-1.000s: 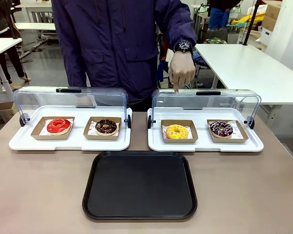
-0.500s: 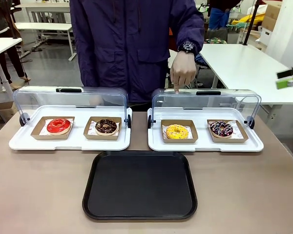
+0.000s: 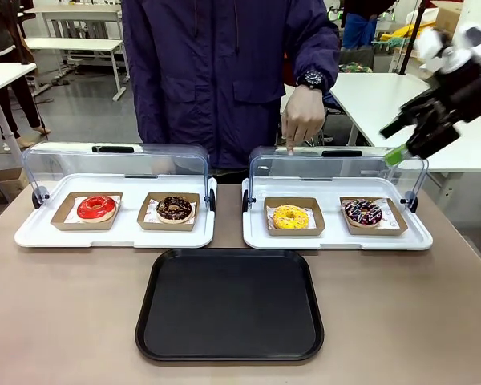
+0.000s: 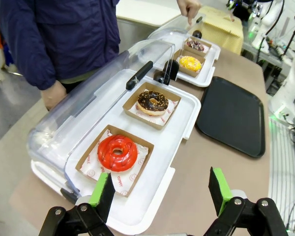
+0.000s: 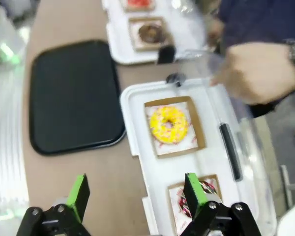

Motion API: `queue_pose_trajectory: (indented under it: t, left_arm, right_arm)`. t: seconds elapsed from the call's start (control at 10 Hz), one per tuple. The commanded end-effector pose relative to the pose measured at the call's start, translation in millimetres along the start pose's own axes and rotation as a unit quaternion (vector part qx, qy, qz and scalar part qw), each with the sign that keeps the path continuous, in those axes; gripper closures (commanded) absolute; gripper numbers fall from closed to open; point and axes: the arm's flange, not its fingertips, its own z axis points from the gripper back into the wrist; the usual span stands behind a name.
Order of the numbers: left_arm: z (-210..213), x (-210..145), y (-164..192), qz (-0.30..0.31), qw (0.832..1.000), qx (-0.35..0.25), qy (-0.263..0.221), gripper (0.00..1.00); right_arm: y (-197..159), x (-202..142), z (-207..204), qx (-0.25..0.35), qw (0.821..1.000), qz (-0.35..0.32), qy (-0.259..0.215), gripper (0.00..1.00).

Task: Move the third donut from the left to the tray.
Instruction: Pick up the Paper togo box containing the Donut indicated by the person and place it on the Handle tray.

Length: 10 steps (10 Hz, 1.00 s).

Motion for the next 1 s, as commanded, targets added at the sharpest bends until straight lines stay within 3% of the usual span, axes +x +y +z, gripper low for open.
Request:
queue_pose_trajectory:
  t: [0.0,0.2,0.4,0.9]
  left_arm:
    - [2.3,2.0,-0.7,-0.006,1.0,-0.003,-0.004,0.0]
    - [2.3,2.0,-0.7,-0.006,1.0,-0.003,-0.004,0.0]
    - [2.3,2.0,-0.7,-0.006,1.0,-0.003,-0.004,0.0]
    - [2.3,2.0,-0.7,-0.006,1.0,-0.003,-0.004,0.0]
  right_arm:
    - [3.1,6.3,-42.9,0.005,0.997,0.021,0.08,0.0]
    - [12.4,6.7,-78.0,0.004,0.99,0.041,0.135,0.0]
    - [14.1,10.1,-71.8,0.019,0.993,0.046,0.103,0.0]
    - [13.1,5.6,-74.7,0.016,0.993,0.048,0.105,0.0]
